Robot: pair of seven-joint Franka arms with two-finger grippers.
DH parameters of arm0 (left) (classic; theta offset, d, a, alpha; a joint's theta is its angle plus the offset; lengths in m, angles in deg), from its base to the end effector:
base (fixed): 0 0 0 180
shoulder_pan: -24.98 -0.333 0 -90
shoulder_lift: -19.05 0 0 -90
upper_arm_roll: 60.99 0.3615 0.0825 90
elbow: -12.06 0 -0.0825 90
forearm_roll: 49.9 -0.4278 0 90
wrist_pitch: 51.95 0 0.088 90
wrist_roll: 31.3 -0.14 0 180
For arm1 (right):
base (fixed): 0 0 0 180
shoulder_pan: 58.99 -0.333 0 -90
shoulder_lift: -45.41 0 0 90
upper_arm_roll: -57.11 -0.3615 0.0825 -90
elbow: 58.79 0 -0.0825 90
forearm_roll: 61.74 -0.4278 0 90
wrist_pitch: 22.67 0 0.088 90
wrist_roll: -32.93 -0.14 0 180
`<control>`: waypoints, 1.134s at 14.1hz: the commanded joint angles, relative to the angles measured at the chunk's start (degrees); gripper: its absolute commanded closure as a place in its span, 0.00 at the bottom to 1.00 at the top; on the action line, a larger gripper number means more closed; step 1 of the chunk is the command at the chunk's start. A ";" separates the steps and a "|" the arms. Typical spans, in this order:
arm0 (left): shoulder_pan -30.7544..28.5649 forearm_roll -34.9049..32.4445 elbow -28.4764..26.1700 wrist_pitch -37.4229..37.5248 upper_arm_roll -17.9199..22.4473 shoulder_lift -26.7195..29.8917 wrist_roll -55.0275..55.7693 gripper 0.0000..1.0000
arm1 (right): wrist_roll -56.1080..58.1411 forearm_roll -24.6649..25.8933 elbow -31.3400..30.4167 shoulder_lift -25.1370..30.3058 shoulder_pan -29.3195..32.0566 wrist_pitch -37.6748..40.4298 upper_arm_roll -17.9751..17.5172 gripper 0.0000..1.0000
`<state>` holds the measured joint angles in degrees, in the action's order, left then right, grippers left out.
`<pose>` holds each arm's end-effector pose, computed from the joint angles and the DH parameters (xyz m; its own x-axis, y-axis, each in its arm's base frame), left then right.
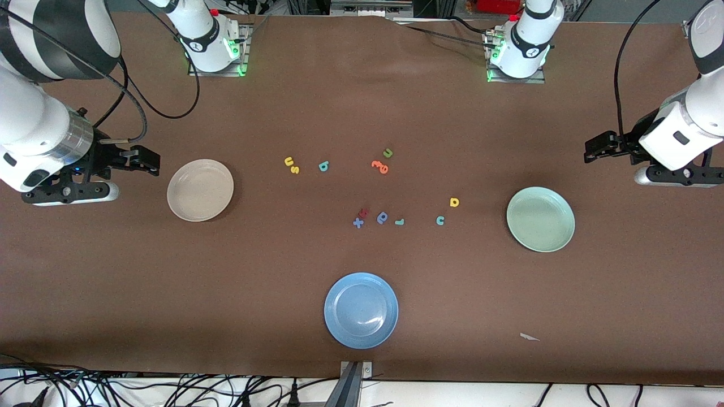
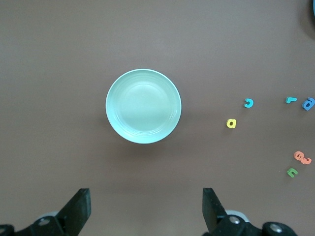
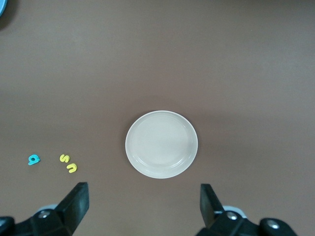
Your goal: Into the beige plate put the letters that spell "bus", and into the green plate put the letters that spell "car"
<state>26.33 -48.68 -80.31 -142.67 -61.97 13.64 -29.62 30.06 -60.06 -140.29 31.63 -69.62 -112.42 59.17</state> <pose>0.6208 -0.0278 0.5592 0.9923 -0.0109 -0.1235 -0.0086 -0.9998 0.0191 0.6666 0.0990 0.5596 0.9906 0.0988 -0.0942 0.1031 -0.9938 0.0425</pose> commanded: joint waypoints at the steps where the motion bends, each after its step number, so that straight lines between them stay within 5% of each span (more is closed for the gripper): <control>1: -0.29 -0.87 0.52 0.89 -0.25 -0.13 -0.53 0.00 | 0.50 0.53 0.99 1.03 -0.09 1.51 -0.04 0.00; 16: -0.91 -1.39 1.14 0.81 -0.07 -0.48 -1.50 0.00 | 0.49 -1.41 0.99 1.47 0.08 1.42 0.22 0.00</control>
<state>25.73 -48.68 -80.31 -142.67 -61.88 13.39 -29.74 30.06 -60.90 -140.01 32.76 -69.61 -111.99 59.20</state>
